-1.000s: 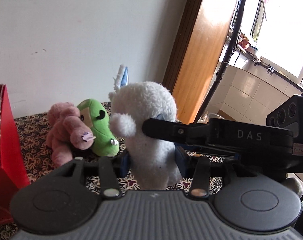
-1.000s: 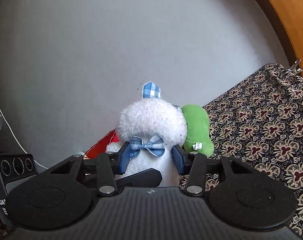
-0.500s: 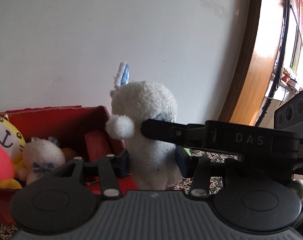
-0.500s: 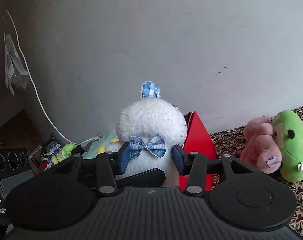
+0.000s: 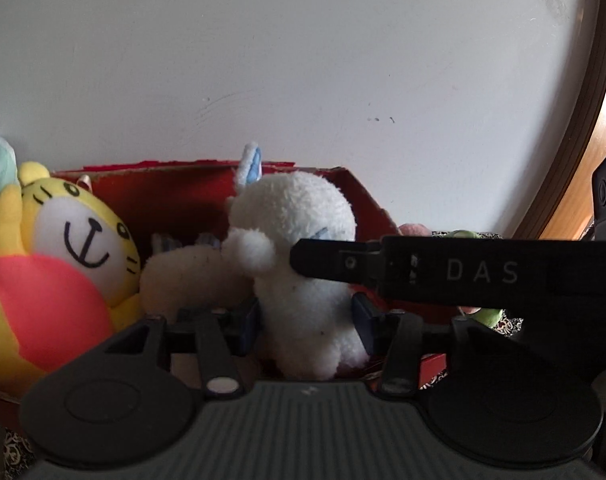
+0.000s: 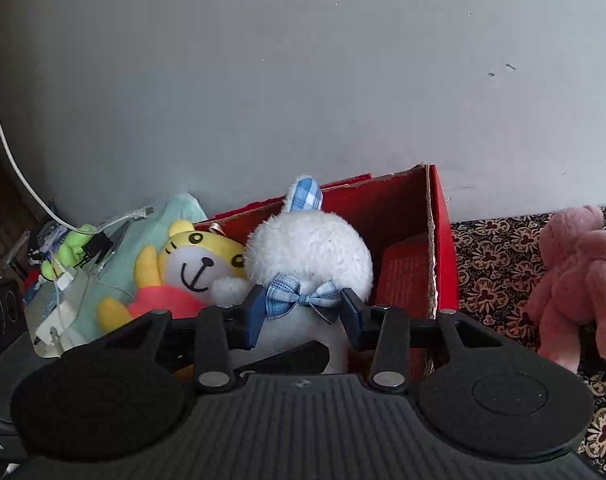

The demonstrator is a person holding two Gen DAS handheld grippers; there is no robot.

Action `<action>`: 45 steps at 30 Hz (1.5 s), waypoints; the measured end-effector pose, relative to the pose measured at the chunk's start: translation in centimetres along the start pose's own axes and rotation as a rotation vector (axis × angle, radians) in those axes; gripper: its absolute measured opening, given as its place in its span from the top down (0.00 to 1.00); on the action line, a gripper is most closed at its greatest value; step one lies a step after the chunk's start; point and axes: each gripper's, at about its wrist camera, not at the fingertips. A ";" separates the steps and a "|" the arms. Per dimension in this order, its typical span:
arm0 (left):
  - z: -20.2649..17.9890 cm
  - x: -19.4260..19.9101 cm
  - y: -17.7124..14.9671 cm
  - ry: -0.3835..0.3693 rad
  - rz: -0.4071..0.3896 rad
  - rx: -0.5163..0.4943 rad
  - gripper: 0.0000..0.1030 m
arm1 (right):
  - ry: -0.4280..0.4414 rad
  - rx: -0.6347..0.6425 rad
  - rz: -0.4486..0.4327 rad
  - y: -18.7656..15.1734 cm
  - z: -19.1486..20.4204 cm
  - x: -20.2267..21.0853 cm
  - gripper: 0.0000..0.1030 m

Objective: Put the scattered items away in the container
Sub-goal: 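Lift the white lamb plush and carry it with both grippers to the red box, then lower the lamb into the box beside the bunny and open both grippers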

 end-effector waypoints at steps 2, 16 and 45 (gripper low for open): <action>0.2 -0.3 -0.1 0.003 0.006 -0.001 0.50 | -0.063 0.061 0.008 0.0 0.8 -0.7 0.58; 0.6 -1.0 -1.3 -0.022 0.012 0.047 0.43 | -0.133 0.119 -0.023 0.5 1.4 -1.9 0.46; 0.0 -1.3 -1.5 0.036 -0.039 0.018 0.14 | -0.346 0.420 0.003 0.2 2.8 -5.3 0.85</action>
Point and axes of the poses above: each gripper's, at about its wrist camera, not at the fingertips, and x roughly against the way its jaws point, z to its left, y to its top, and after that the axes turned 2 degrees about -x, right-handed
